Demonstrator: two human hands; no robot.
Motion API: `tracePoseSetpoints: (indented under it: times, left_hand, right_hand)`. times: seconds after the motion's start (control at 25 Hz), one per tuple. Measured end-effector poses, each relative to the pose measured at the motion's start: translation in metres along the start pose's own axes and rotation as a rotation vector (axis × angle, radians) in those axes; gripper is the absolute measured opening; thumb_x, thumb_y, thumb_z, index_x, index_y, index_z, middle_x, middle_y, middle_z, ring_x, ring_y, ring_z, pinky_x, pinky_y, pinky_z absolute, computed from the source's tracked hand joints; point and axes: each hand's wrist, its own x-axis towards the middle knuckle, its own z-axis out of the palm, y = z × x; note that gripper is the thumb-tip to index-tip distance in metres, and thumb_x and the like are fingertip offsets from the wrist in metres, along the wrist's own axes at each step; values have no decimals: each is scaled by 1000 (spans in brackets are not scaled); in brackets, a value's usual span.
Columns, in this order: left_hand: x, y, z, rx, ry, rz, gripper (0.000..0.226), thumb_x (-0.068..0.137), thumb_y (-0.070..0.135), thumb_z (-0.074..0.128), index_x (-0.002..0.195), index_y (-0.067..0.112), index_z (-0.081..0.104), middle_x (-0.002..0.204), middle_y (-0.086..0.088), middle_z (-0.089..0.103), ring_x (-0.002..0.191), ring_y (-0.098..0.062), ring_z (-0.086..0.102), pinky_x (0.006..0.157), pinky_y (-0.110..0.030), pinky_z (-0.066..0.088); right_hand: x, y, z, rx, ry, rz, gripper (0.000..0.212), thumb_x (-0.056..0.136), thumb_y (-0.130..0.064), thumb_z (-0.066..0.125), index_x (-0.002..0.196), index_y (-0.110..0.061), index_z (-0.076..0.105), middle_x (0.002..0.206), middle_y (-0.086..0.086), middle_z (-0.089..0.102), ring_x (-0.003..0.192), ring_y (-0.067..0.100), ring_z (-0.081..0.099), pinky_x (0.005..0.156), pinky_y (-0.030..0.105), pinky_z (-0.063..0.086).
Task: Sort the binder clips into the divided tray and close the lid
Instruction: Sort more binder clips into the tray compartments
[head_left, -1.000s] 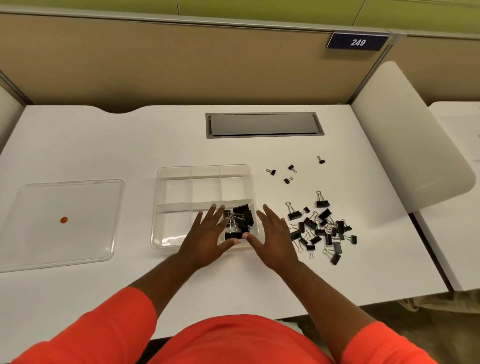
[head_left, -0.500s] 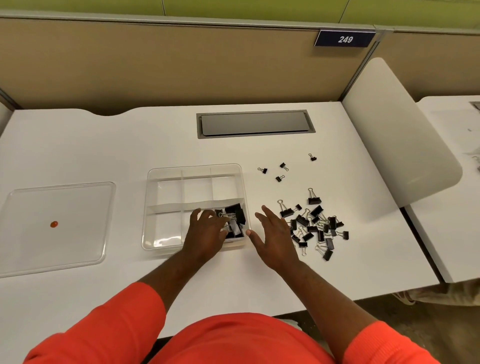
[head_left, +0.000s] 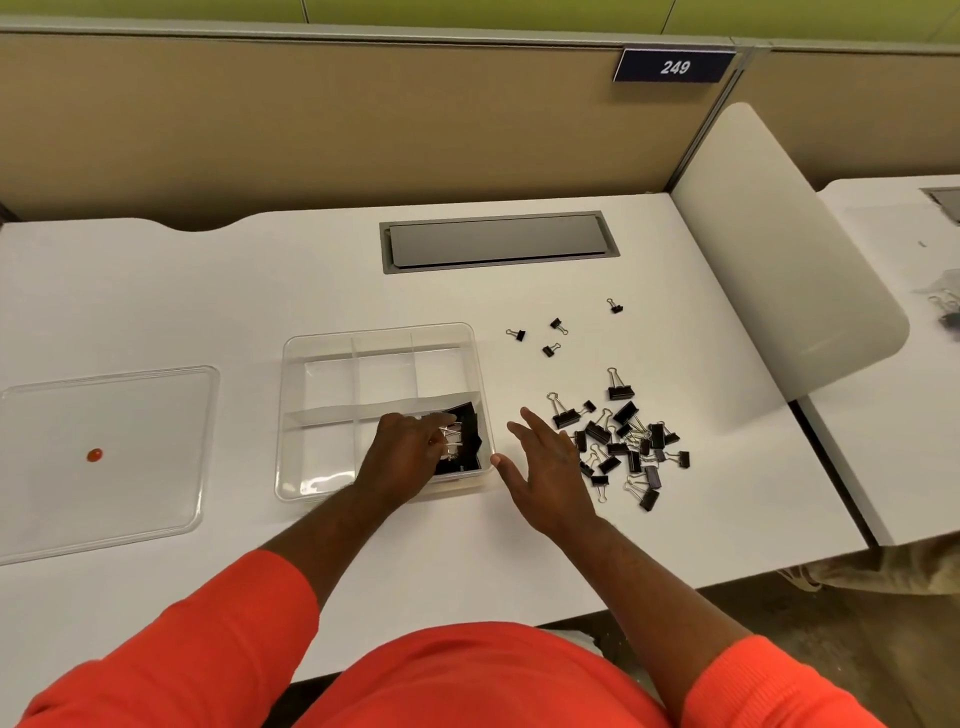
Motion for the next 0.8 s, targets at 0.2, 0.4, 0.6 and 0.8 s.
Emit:
tracePoseSetpoints:
  times: [0.2,0.4,0.6,0.8]
  left_hand:
    - [21,1,-5,87,-76,58,44,89,15,65,131,29,59,117,0,70,113,-21,60,104,-36,31]
    - [21,3,-4,143,-109,88,54,91,28,65,142,27,47,156,6,35,149,-17,20,119,-50,8]
    - [12,16,11,118,-109,84,53,95,40,57,144,23,46,158,4,31,150,-16,14,121,-49,7]
    - [13,43,32,87,-53,135,54,92,44,49,142,24,48,157,4,35,148,-16,21,121,-47,14]
  right_hand:
    - [-1,-3,1,7,2,6,55,99,-57,47,141,-21,52,160,-3,34,146,12,32,120,53,21]
    - [-2,2,-2,-5,26,22,57,98,-58,45,141,-22,52,159,-2,35,146,14,34,119,55,24]
    - [-11,13,-11,-27,16,59,56,98,-52,51,143,-20,50,161,0,33,148,16,28,120,53,22]
    - [-19,40,-22,-35,-10,66,55,97,-52,53,142,-20,51,160,1,35,145,18,34,118,52,26]
